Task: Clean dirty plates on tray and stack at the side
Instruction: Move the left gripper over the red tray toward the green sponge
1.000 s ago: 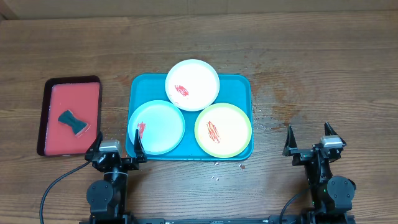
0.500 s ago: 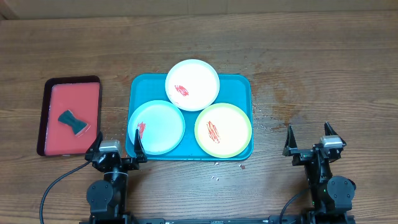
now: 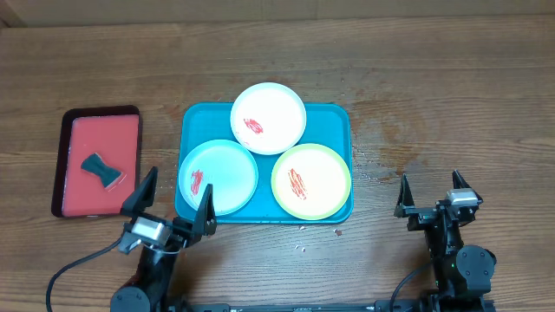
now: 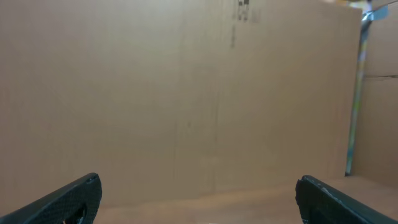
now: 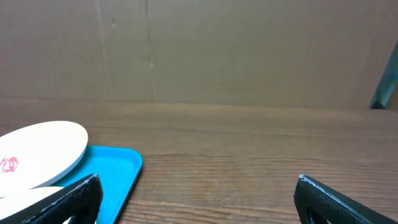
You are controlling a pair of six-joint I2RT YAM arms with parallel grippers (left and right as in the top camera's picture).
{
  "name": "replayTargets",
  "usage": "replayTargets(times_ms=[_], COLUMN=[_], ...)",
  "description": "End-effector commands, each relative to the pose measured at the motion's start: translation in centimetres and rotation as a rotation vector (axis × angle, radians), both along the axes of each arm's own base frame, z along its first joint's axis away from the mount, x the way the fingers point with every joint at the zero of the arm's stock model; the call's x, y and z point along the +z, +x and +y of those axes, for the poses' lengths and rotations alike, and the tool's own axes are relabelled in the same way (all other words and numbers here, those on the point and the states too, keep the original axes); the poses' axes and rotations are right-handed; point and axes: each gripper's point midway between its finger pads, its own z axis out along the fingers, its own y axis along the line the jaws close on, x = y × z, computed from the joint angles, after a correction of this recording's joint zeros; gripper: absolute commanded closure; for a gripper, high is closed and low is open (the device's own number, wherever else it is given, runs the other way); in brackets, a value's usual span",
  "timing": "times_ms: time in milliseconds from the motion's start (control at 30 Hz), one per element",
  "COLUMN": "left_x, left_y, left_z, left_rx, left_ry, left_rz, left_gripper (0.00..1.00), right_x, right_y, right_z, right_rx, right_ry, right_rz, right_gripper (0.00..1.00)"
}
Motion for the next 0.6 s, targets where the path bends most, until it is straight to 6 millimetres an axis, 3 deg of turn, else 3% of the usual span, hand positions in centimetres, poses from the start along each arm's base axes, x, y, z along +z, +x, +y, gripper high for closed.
replayTargets(times_ms=[0, 133, 333, 500, 567], left_x=[1.4, 2.7, 3.7, 5.9, 6.7], left_y=[-0.6, 0.0, 2.3, 4.6, 5.9], left_z=[-0.3, 1.1, 5.0, 2.0, 2.0], left_rx=[-0.013, 0.078, 0.323, 0.136, 0.135], left_ry=[0.002, 0.008, 0.097, 0.195, 0.225], left_rz=[-0.031, 0.051, 0.409, 0.547, 0.553], left_gripper=[0.0, 0.0, 0.0, 0.0, 0.0], right_x=[-0.1, -0.1, -0.1, -0.1, -0.1], right_y=[0.0, 0.0, 0.0, 0.0, 0.0], right_z=[-0.1, -0.1, -0.1, -0.1, -0.1], right_rx=[-0.007, -0.006, -0.006, -0.007, -0.007], right_ry=[-0.001, -0.001, -0.001, -0.001, -0.001], right_rz=[-0.005, -0.005, -0.005, -0.005, -0.005], right_gripper=[0.0, 0.0, 0.0, 0.0, 0.0])
